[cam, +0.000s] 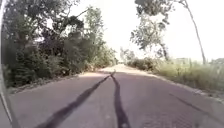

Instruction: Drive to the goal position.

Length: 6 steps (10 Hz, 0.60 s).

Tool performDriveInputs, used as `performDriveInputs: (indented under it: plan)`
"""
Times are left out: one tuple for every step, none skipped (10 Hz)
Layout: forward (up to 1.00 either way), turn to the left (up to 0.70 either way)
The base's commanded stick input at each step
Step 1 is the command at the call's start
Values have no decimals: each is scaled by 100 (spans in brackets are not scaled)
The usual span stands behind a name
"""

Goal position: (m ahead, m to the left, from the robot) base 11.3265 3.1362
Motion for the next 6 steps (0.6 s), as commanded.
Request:
performDriveInputs:
  plan:
    - [70, -3]
    - [70, -3]
    - [70, -3]
    - [70, -3]
    - [70, -3]
    - [70, -3]
